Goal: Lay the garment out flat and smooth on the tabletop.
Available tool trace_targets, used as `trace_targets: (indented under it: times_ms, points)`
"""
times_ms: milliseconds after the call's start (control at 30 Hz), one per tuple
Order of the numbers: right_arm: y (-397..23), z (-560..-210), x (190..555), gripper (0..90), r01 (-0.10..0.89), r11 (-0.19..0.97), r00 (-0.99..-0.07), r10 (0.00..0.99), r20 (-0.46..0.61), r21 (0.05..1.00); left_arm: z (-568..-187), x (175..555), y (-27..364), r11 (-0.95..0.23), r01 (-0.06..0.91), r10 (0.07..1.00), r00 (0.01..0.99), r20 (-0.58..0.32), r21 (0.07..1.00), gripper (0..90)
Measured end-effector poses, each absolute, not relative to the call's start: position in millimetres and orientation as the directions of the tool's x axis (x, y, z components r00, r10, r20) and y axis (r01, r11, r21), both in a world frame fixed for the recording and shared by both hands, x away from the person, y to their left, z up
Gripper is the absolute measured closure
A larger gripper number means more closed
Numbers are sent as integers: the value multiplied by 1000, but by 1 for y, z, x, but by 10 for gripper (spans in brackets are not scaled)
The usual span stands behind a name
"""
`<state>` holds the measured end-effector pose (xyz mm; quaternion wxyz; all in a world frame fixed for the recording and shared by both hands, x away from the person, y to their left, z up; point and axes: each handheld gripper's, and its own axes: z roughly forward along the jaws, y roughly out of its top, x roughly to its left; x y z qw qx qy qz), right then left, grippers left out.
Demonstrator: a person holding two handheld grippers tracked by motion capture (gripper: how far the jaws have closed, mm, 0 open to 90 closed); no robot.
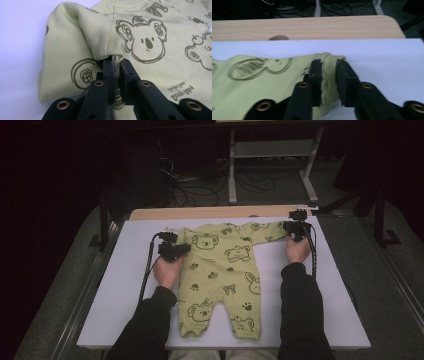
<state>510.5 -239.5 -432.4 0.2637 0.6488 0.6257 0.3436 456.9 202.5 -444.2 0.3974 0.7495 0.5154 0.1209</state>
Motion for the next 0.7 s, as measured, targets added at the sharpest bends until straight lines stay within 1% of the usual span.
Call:
trace_targets:
  times_ms: [67,167,233,333,400,467,567,700]
  points:
    - [-238,-429,504,646,618,-88,-28,991,134,781,-444,456,204,-150,678,867,440,-235,720,812]
    - [-232,-423,496,548,618,-114,-70,978,198,778,-444,454,204,-149,677,864,443,-238,721,805]
    - [-227,-416,489,503,593,-124,-78,974,210,796,-445,453,205,-143,681,861,443,-248,718,806]
    - [-218,-405,478,461,554,-136,-114,965,237,822,-446,453,206,-135,687,859,441,-261,714,792]
    - [-211,-398,473,439,531,-118,-139,965,224,839,-445,453,206,-134,686,857,442,-263,715,788]
    - [-205,-391,469,437,498,-108,-166,962,217,861,-445,453,206,-132,685,856,443,-266,716,788]
    - [-194,-394,471,415,537,-90,-247,934,258,839,-444,453,205,-129,685,854,445,-271,717,788]
    - [-175,-413,478,374,635,3,-362,884,294,772,-444,452,204,-127,684,850,448,-277,718,784]
